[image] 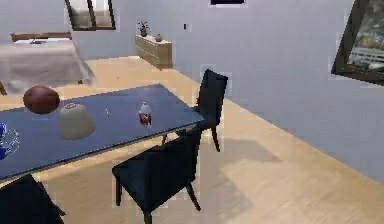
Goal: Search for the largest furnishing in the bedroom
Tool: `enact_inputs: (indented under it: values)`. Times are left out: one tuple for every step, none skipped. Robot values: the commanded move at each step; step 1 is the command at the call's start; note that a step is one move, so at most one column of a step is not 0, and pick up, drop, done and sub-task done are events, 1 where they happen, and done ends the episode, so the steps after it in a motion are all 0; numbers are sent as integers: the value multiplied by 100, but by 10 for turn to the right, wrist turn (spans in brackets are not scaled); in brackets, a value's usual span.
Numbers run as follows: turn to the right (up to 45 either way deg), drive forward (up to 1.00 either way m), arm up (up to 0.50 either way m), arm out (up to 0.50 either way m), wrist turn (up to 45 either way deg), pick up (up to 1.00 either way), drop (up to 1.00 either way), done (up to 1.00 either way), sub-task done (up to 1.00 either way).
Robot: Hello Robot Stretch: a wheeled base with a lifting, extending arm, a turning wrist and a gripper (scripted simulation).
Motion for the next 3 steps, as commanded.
enact_inputs:
  values:
    - [420,0,0,0,0,0,0,0,0]
    - [0,45,0,0,0,0,0,0,0]
    - [-90,0,0,0,0,0,0,0,0]
